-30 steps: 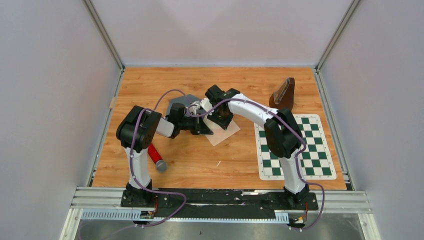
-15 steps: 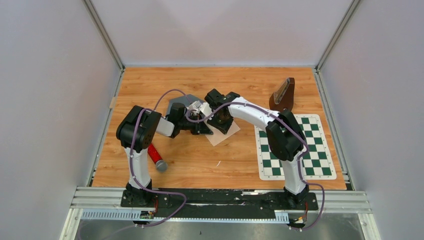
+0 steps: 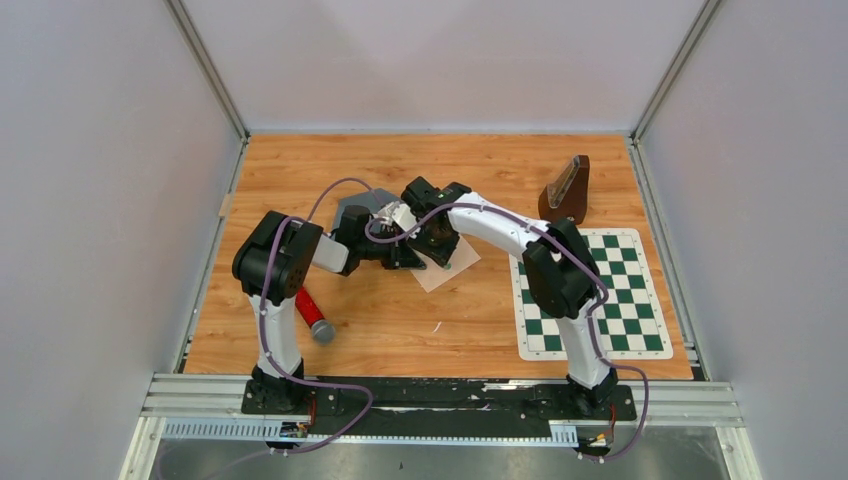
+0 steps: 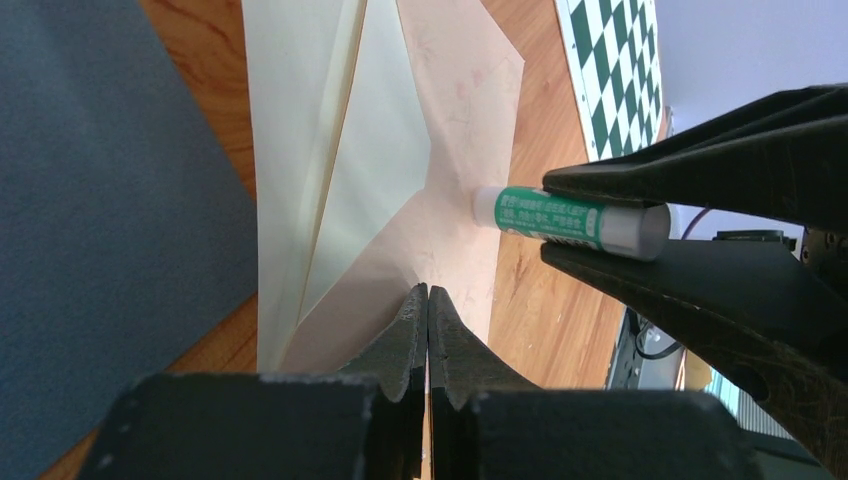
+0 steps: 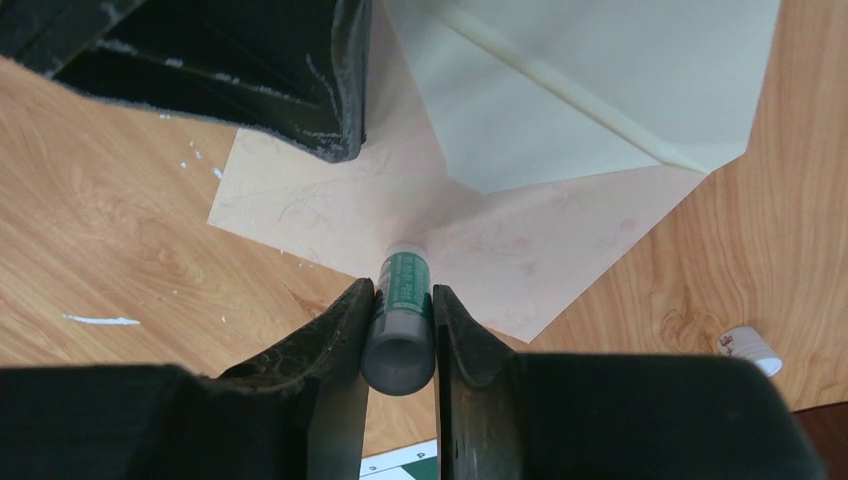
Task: Place the letter into the envelope and seal it
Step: Paint the envelope at the center of the board.
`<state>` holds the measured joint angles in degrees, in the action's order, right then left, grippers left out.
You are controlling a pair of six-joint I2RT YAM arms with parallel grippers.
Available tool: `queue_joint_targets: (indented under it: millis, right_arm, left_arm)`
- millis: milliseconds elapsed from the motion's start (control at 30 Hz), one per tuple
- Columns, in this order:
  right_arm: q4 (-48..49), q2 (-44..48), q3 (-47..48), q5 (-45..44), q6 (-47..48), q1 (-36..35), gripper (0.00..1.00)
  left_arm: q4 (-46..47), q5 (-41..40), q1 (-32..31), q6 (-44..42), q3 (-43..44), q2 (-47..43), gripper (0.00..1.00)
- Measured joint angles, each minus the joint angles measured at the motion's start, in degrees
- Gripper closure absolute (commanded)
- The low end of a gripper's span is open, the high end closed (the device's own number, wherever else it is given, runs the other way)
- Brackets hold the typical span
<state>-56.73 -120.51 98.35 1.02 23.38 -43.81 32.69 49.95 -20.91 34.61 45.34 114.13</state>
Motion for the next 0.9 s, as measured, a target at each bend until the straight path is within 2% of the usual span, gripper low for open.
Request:
queue_joint_targets:
  millis: [400,600,667,767,833,900]
  right_arm:
    - [0.9,-3.4,4.5,-1.3,-0.2,2.6,1.0]
    - [1.5,-1.2,3.5,3.3,-1.2,5.4,1.0]
    - [2.6,2.5,0.6,6.4,-2.2,7.8,1.0]
    - [4.6,9.3,-4.0,12.2,-4.2,12.9,1.0]
    - [7.4,14.1,-7.3,16.3,-5.8,16.7,1.0]
    - [10.7,18.1,-10.7,19.7,-7.5,20.2,1.0]
  left_arm:
    - [-2.6,0.4,0.0,-1.8,1.4,0.0,1.0]
    - [-3.7,0.9,0.0,-3.7,2.3,-0.1,0.98]
    - [-4.1,1.1,0.0,-4.8,2.4,-0.5,0.91]
    - [-5.4,2.0,0.0,-6.9,2.5,-3.1,0.73]
    - [-7.4,2.3,0.0,-8.7,3.4,-5.7,0.66]
    - [-9.9,2.7,0.0,-11.5,5.3,-8.9,0.64]
